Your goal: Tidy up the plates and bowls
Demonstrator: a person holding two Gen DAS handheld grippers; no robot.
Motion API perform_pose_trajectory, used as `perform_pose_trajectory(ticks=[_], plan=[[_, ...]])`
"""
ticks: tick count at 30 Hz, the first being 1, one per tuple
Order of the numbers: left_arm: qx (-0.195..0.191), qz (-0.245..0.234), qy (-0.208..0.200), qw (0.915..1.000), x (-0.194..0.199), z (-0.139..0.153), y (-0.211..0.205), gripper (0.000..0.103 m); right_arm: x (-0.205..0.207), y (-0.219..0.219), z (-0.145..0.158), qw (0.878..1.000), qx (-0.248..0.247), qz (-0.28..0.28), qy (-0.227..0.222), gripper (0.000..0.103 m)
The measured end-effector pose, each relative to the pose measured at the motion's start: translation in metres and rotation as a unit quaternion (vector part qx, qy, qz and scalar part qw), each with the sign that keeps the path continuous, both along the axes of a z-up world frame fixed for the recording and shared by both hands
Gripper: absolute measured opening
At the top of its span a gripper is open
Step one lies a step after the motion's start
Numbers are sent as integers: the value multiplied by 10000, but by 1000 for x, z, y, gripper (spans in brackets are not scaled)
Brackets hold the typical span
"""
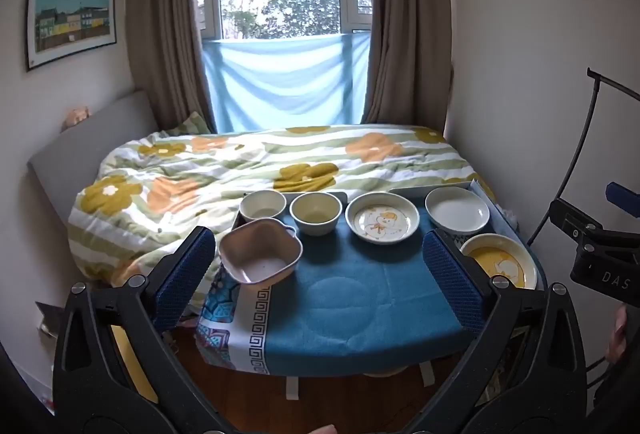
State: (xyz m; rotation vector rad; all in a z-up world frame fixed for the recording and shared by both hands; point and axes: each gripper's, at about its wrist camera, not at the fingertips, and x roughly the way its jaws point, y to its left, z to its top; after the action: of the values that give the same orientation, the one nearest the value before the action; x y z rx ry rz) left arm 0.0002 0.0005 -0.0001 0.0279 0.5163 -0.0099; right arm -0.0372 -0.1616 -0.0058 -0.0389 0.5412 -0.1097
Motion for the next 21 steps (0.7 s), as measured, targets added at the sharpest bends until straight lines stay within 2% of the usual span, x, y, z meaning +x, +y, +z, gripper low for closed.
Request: perform_pose_trajectory(ticks=[2,5,21], plan=[[-22,29,40,10000,1,-1,2,103,1,0,0,10000,49,-23,47,103],[93,-8,-107,9999,-1,0,0,103,1,0,0,10000,38,-11,19,103],[117,39,-85,9999,-2,3,-10,103,3,1,-4,10000,30,11,57,103]])
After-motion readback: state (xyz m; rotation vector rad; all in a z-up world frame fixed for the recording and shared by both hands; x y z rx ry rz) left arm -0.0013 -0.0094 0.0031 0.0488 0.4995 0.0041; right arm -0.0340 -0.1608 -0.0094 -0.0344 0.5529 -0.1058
